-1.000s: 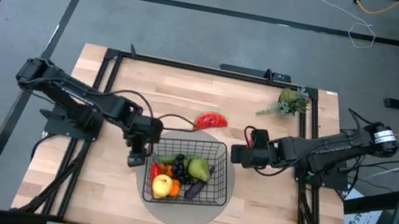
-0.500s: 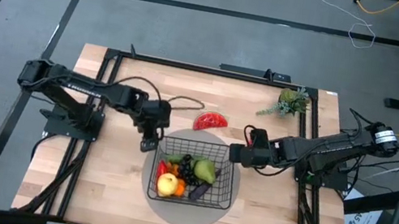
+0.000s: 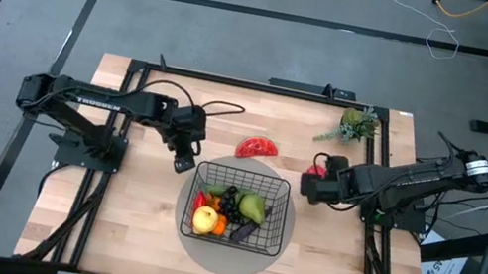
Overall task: Build produce basket
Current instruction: Put the red bell pepper into the black wire basket
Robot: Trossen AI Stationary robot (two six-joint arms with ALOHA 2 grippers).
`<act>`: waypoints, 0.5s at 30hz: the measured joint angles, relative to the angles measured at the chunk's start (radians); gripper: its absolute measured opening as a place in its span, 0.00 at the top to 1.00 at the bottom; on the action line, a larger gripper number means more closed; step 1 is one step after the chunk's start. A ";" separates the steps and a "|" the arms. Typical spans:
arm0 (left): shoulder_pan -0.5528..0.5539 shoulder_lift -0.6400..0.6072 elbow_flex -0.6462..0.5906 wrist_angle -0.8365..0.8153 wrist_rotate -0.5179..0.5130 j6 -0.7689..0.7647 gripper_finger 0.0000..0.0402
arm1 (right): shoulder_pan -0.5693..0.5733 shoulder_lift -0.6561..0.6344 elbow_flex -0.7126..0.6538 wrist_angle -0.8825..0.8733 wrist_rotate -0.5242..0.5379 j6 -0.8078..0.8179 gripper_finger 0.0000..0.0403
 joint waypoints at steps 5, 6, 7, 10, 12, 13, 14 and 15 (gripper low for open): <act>-0.001 -0.019 0.000 -0.016 0.005 -0.009 0.67 | 0.000 0.015 -0.009 -0.102 -0.105 -0.001 0.45; -0.001 -0.019 0.000 -0.015 0.005 -0.009 0.67 | 0.001 0.019 -0.019 -0.095 -0.109 -0.007 0.45; -0.001 -0.019 0.000 -0.023 0.005 -0.009 0.67 | 0.001 0.020 -0.031 -0.090 -0.110 -0.008 0.45; -0.001 -0.028 0.000 -0.046 0.005 -0.009 0.67 | 0.001 0.024 -0.088 -0.065 -0.122 -0.008 0.45; -0.001 -0.028 0.000 -0.049 0.005 -0.009 0.67 | 0.000 0.022 -0.135 -0.050 -0.146 -0.008 0.45; -0.001 -0.027 0.000 -0.053 0.005 -0.009 0.67 | 0.000 0.022 -0.160 -0.021 -0.158 -0.011 0.45; -0.001 -0.027 0.000 -0.055 0.005 -0.009 0.67 | 0.000 0.023 -0.182 0.010 -0.168 -0.020 0.45; -0.001 -0.027 0.000 -0.053 0.005 -0.009 0.67 | 0.000 0.023 -0.204 0.040 -0.177 -0.039 0.45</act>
